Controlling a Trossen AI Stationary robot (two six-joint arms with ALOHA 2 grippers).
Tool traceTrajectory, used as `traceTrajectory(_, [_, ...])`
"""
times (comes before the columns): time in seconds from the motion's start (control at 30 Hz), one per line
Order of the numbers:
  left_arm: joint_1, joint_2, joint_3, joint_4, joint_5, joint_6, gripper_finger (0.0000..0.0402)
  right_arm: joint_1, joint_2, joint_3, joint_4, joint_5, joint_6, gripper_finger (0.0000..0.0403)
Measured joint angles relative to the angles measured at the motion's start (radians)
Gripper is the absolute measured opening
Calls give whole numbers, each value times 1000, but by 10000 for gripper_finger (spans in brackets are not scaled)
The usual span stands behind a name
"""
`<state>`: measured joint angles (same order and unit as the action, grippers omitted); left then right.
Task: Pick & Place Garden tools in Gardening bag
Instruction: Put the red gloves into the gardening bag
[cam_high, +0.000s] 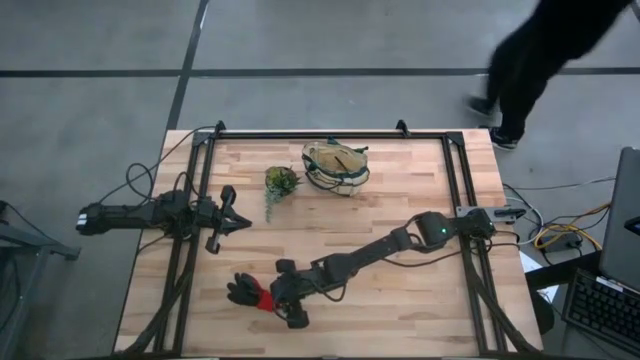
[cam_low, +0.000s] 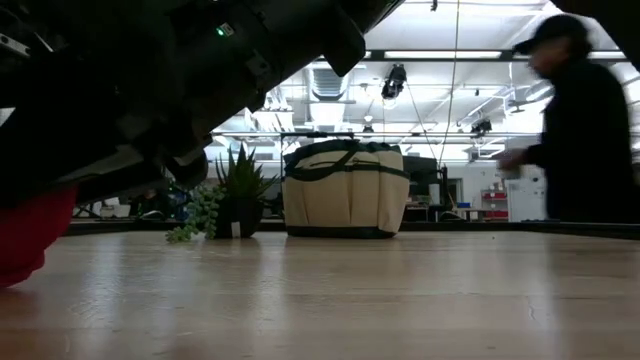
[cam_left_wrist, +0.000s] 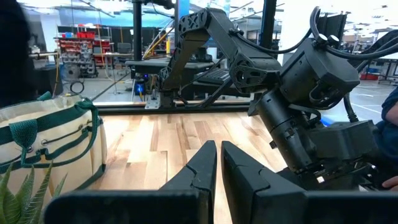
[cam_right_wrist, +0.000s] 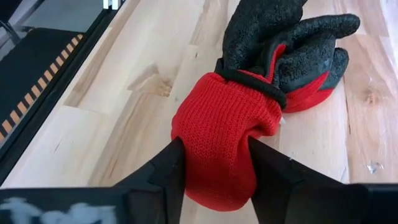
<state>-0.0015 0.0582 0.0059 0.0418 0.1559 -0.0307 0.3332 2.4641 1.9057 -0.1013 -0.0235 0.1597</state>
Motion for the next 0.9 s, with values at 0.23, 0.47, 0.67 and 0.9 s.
traceTrajectory(0.23, [0, 0, 0, 0, 0, 0, 28, 0, -19, 0, -55, -2, -10, 100])
traceTrajectory(0.47, [0, 0, 0, 0, 0, 0, 28, 0, -61, 0, -159, -1, -48, 73])
traceTrajectory(0.67, [0, 0, 0, 0, 0, 0, 28, 0, -74, 0, -193, 0, -58, 65])
traceTrajectory(0.9, [0, 0, 0, 0, 0, 0, 28, 1, -100, 0, -273, 70, -79, 64])
